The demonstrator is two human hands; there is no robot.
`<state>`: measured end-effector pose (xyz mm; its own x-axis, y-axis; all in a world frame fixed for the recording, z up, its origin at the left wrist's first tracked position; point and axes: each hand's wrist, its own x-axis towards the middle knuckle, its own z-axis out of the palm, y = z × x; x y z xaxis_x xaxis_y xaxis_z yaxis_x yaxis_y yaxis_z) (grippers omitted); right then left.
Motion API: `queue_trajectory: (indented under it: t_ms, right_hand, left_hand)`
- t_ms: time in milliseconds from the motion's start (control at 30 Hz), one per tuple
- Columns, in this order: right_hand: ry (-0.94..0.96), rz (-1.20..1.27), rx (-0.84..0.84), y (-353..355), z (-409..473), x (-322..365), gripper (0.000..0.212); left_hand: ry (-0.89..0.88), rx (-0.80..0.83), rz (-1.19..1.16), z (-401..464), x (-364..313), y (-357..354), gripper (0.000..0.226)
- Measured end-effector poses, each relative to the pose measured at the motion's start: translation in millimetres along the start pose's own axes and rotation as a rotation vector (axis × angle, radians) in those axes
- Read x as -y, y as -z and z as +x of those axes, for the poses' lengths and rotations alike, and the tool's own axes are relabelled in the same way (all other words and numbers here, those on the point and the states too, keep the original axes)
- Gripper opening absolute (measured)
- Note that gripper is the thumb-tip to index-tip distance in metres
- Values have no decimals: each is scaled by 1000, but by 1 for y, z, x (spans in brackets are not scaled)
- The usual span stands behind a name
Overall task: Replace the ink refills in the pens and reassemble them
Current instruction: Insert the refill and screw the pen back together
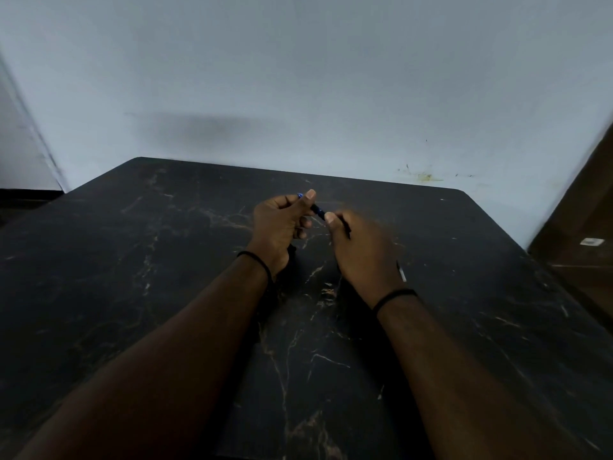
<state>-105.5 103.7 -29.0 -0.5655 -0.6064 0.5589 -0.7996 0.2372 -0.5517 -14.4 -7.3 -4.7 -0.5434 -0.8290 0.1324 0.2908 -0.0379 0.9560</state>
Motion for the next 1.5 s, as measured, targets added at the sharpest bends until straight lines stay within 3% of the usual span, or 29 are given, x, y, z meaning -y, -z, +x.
queue_trajectory:
  t_ms: [100, 233, 367, 500, 700, 833, 933, 1100, 1233, 1367, 1500]
  right_hand:
    - [-37, 100, -28, -1, 0, -1, 22]
    - [-38, 59, -35, -1, 0, -4, 16]
    - [-13, -22, 16, 1, 0, 2, 41]
    - [-60, 98, 10, 2, -1, 2, 25]
    - [-36, 60, -2, 3, -1, 0, 17]
    - [-10, -56, 26, 6, -2, 3, 34]
    - [-50, 55, 34, 4, -2, 4, 20]
    - [-70, 42, 21, 5, -1, 2, 14]
    - [-30, -60, 73, 6, -2, 5, 35]
    - [-60, 26, 40, 5, -2, 5, 16]
    - [-57, 48, -13, 4, -3, 3, 22]
  left_hand:
    - [-5, 16, -3, 0, 1, -1, 23]
    - [-7, 4, -5, 0, 1, 0, 26]
    - [-9, -8, 7, 2, 1, 1, 33]
    - [-21, 7, 6, 0, 2, 0, 24]
    - [-17, 1, 8, -2, 0, 0, 20]
    - [-17, -16, 13, -1, -1, 1, 31]
    - [-16, -10, 11, -2, -2, 0, 27]
    - [-24, -3, 6, -3, -2, -1, 21]
    - [-22, -10, 15, -1, -2, 1, 32]
    - [-30, 0, 17, -3, -2, 0, 22]
    - [-30, 3, 12, -3, -2, 1, 18]
